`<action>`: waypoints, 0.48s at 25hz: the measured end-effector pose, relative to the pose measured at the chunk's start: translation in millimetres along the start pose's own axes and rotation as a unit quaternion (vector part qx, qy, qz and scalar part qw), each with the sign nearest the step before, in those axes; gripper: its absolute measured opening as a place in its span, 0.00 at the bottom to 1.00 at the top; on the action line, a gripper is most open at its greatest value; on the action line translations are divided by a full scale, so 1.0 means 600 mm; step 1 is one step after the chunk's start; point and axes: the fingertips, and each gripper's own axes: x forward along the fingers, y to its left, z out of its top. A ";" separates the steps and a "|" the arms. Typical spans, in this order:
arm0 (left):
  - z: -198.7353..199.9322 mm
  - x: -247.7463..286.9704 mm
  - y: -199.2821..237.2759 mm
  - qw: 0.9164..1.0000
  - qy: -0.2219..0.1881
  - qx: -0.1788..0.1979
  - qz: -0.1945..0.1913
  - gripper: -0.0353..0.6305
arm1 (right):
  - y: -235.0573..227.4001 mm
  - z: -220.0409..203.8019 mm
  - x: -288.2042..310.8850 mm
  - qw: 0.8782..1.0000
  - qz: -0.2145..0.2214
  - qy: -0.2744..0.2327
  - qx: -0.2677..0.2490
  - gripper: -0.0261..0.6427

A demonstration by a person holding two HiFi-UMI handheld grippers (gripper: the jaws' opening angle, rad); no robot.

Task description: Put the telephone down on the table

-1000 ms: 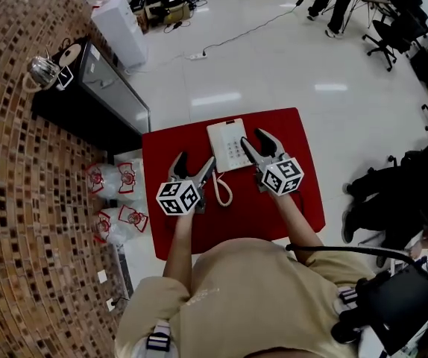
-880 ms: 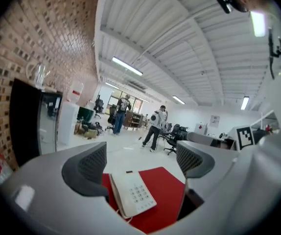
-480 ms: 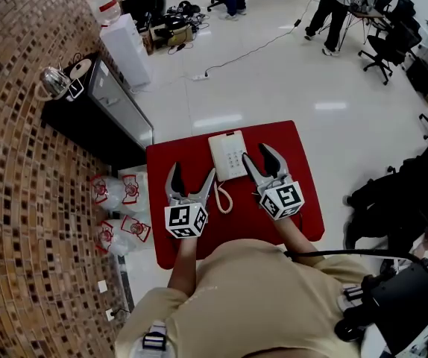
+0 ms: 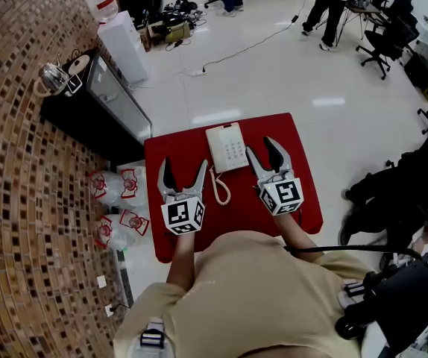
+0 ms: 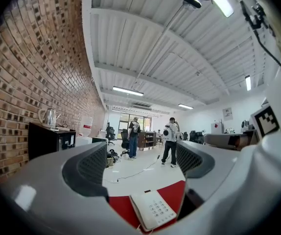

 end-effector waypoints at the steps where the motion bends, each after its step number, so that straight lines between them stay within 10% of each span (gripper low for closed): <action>1: -0.003 -0.007 0.001 1.000 0.000 0.002 0.001 0.73 | 0.003 -0.002 -0.005 1.000 -0.003 -0.001 0.000 0.35; 12: -0.041 -0.041 0.040 1.000 0.007 0.004 0.029 0.72 | 0.031 -0.040 -0.011 1.000 -0.008 0.007 0.001 0.36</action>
